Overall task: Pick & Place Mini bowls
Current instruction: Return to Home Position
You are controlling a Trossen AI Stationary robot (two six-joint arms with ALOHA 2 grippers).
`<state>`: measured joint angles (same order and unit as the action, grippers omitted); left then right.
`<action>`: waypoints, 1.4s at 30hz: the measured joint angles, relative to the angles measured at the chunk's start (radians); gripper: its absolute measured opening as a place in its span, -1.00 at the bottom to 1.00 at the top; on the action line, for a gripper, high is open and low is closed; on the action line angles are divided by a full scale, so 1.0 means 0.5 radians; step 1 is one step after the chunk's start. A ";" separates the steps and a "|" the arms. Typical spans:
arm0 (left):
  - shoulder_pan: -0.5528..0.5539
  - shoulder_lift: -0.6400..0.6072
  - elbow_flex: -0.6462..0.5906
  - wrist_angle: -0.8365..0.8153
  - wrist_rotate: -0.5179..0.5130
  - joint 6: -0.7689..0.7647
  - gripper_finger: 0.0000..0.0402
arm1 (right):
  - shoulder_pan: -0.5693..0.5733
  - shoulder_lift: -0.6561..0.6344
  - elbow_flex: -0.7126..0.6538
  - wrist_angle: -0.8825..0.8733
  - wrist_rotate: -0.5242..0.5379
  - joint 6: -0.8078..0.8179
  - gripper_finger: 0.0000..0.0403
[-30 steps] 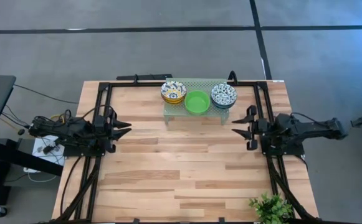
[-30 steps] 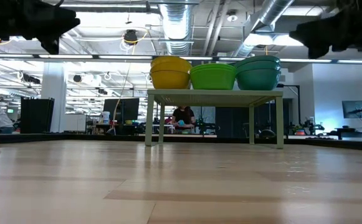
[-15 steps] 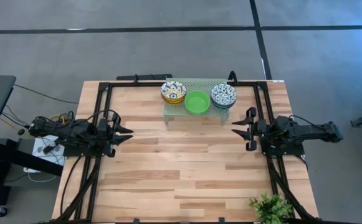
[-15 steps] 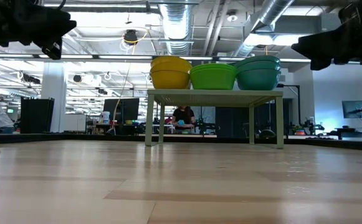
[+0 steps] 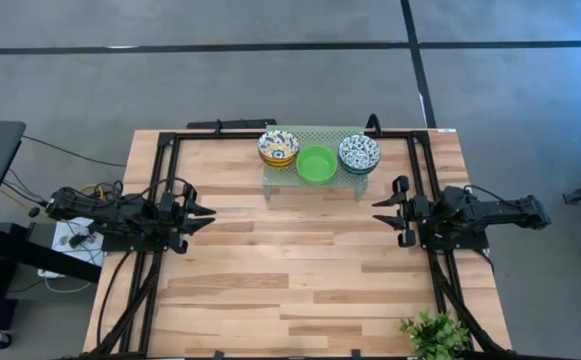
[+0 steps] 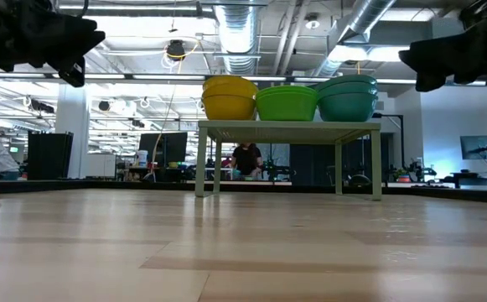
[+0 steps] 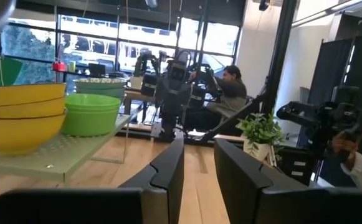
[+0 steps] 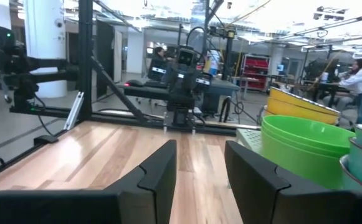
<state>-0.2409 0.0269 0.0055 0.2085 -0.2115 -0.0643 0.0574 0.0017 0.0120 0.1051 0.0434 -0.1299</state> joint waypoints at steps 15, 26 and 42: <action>0.000 0.000 0.000 0.000 0.093 0.000 -0.55 | -0.001 0.000 0.000 0.000 0.013 0.000 -0.35; 0.000 0.000 0.000 0.003 0.089 -0.001 -0.55 | -0.001 0.000 0.001 0.000 0.017 -0.001 -0.35; 0.000 0.000 0.001 0.004 0.089 -0.001 -0.55 | -0.001 0.000 0.002 0.000 0.017 -0.002 -0.35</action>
<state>-0.2409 0.0269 0.0059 0.2104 -0.1669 -0.0647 0.0566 0.0017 0.0128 0.1051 0.0521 -0.1308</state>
